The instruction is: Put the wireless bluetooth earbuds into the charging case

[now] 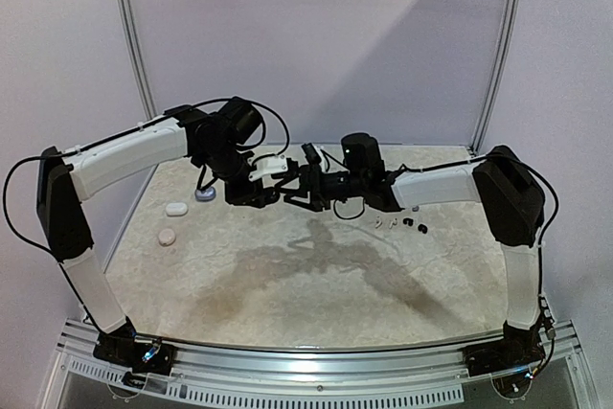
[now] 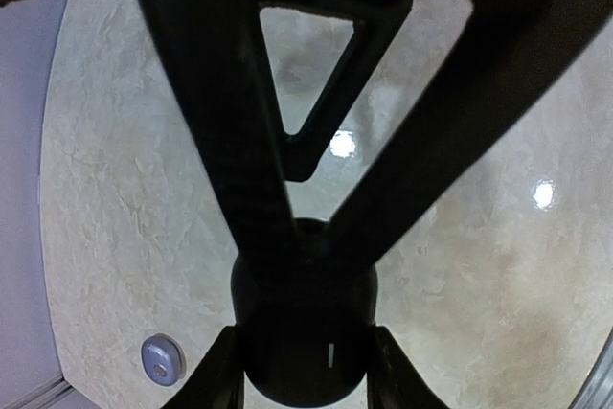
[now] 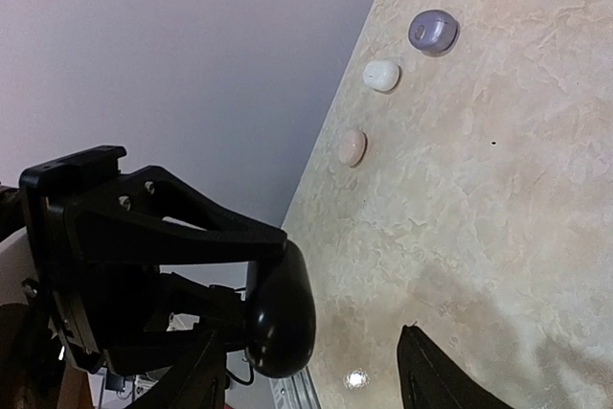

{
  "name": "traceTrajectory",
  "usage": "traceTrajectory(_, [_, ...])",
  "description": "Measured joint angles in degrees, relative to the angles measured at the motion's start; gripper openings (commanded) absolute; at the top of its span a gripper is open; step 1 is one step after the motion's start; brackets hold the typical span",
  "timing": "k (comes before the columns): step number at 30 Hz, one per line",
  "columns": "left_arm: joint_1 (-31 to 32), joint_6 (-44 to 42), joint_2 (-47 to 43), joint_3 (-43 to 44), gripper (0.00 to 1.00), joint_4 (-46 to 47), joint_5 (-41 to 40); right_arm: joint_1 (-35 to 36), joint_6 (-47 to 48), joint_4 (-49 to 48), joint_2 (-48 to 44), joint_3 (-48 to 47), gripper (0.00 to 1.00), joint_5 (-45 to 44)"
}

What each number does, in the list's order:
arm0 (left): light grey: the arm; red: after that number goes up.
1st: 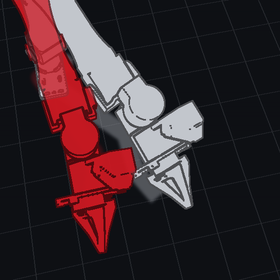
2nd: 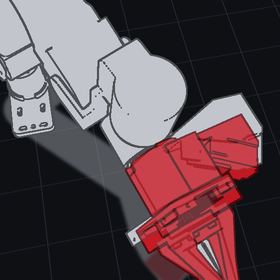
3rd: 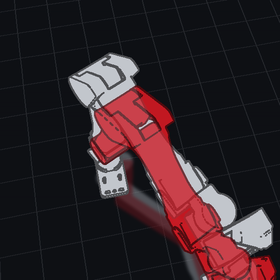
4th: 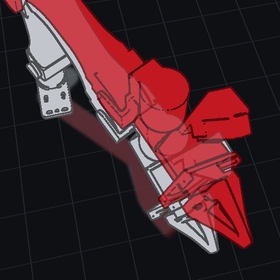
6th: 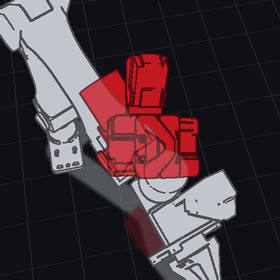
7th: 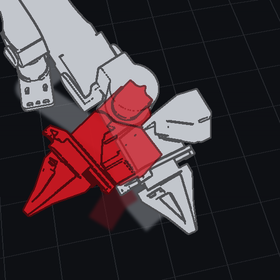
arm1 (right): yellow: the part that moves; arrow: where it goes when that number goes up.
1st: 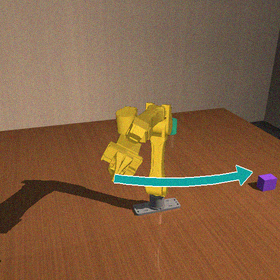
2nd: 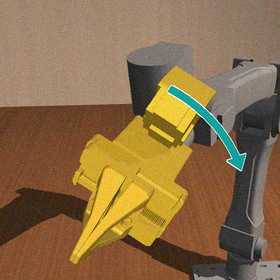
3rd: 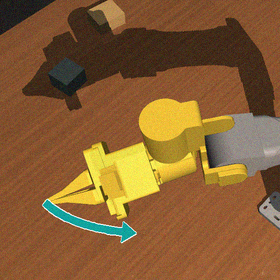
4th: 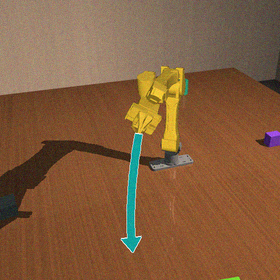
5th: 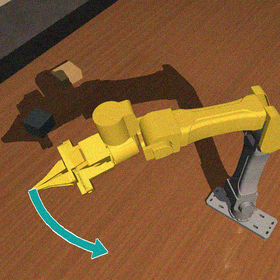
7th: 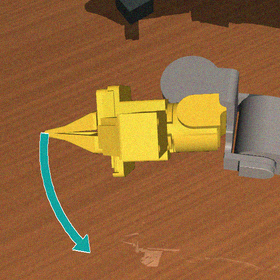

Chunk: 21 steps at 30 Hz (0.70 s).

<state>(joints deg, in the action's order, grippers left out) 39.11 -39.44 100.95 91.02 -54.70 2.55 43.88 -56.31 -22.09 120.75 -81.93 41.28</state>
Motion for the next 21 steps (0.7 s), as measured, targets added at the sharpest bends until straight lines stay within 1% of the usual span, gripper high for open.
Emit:
traceTrajectory(2, [0.00, 0.00, 0.00, 0.02, 0.00, -0.02, -0.17, 0.13, -0.81, -0.33, 1.16, -0.90, 0.55, 0.39])
traceTrajectory(5, [0.02, 0.02, 0.20, 0.04, 0.00, -0.02, -0.26, 0.46, -1.81, -1.46, 2.49, -2.29, 0.42, 1.18])
traceTrajectory(6, [0.02, 0.02, 0.33, 0.11, 0.00, -0.02, -0.26, 0.59, -2.25, -1.97, 2.89, -2.67, 0.40, 1.40])
traceTrajectory(9, [0.02, 0.02, 0.59, 0.11, 0.00, -0.02, -0.35, 0.94, -3.52, -3.08, 3.85, -3.48, 0.37, 2.08])
traceTrajectory(12, [0.02, 0.04, 0.68, 0.13, 0.00, 0.00, -0.70, 1.11, -4.39, -4.15, 4.63, -4.02, 0.29, 2.84])
traceTrajectory(14, [0.02, 0.04, 0.68, 0.22, 0.00, -0.02, -0.90, 1.14, -4.92, -4.68, 4.98, -4.07, 0.21, 3.28])
traceTrajectory(17, [0.11, 0.04, 0.72, 0.33, 0.00, 0.00, -1.73, 1.09, -6.67, -5.05, 5.35, -4.33, 0.02, 3.63])
traceTrajectory(18, [0.15, 0.04, 0.72, 0.35, 0.00, 0.02, -1.88, 1.05, -7.02, -5.01, 5.38, -4.44, 0.00, 3.80])
traceTrajectory(19, [0.15, 0.07, 0.72, 0.42, 0.00, -0.02, -1.90, 1.03, -7.02, -5.11, 5.42, -4.48, 0.00, 4.02])
traceTrajectory(20, [0.17, 0.15, 0.74, 0.46, 0.11, -0.04, -1.95, 1.01, -6.95, -5.09, 5.44, -4.55, 0.00, 4.17])
traceTrajectory(21, [0.20, 0.24, 0.74, 0.52, 0.43, -0.07, -1.97, 1.01, -6.93, -5.07, 5.44, -4.59, 0.00, 4.28])
